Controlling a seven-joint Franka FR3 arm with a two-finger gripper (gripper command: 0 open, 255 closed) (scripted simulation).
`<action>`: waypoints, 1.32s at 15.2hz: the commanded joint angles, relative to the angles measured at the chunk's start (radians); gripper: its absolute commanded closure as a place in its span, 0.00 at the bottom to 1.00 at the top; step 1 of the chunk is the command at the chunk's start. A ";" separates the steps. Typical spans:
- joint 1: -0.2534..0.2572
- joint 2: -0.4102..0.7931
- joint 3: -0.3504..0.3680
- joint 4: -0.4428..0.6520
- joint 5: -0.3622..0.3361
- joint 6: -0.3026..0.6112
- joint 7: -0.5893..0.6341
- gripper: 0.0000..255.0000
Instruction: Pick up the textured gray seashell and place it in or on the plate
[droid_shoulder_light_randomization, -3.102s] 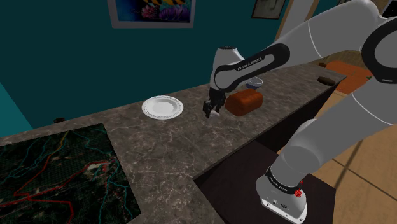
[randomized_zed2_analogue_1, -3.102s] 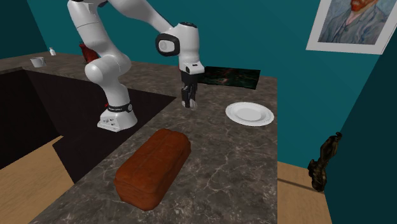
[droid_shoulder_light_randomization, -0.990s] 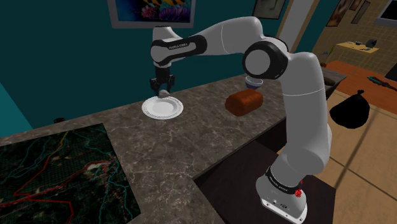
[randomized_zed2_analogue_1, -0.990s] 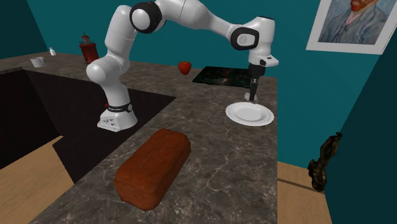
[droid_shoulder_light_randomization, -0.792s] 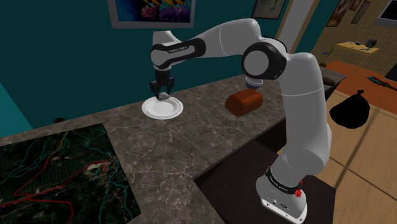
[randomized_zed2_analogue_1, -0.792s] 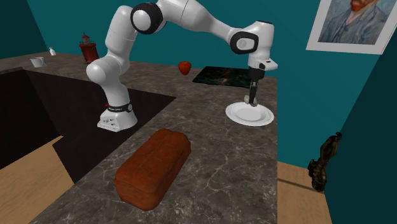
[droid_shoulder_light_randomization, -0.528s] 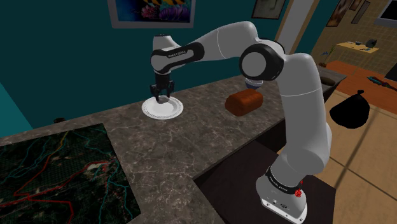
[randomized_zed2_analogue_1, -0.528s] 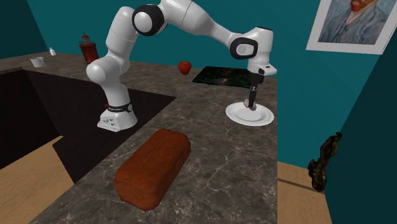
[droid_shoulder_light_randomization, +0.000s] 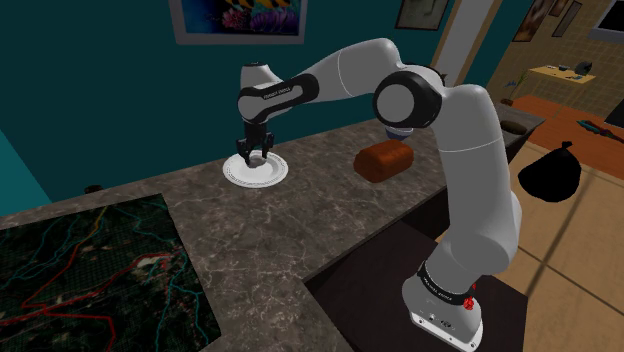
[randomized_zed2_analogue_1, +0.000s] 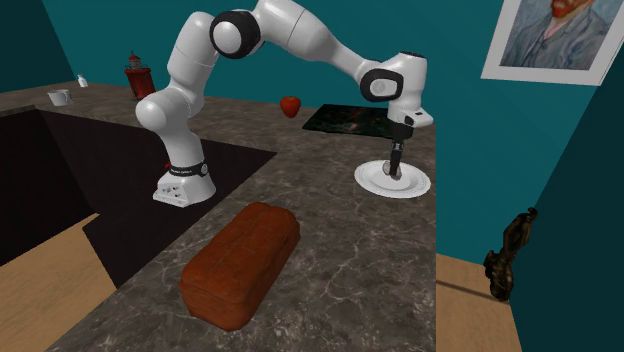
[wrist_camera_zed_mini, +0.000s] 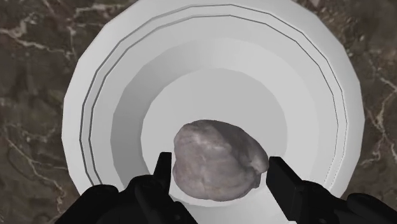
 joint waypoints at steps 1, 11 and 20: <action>0.001 0.004 0.001 -0.002 0.000 0.002 0.000 1.00; 0.000 -0.011 0.001 0.008 0.001 -0.024 -0.001 0.00; 0.000 -0.046 0.003 0.047 0.005 -0.098 -0.003 0.00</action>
